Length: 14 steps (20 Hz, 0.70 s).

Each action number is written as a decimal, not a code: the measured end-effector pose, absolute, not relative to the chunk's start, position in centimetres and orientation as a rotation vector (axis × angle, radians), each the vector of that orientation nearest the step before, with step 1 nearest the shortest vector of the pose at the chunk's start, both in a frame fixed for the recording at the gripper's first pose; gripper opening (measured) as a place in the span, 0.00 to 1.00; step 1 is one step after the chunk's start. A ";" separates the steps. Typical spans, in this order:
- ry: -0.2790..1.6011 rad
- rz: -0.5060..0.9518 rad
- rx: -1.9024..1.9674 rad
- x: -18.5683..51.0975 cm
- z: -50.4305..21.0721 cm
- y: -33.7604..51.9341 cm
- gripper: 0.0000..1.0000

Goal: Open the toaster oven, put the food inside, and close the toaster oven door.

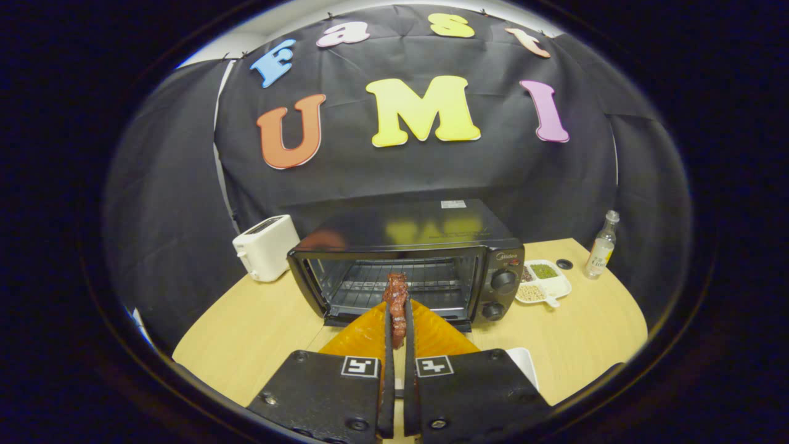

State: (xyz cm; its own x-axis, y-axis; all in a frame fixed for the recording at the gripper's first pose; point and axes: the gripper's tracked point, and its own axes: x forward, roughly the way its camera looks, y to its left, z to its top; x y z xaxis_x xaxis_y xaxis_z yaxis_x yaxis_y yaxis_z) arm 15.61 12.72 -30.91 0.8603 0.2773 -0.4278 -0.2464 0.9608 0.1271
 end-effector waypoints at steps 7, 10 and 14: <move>0.371 0.243 0.188 19.0 -33.7 14.5 0.09; 0.303 0.198 0.248 20.5 -34.3 14.4 0.09; 0.273 0.218 0.334 21.7 -35.0 16.0 0.09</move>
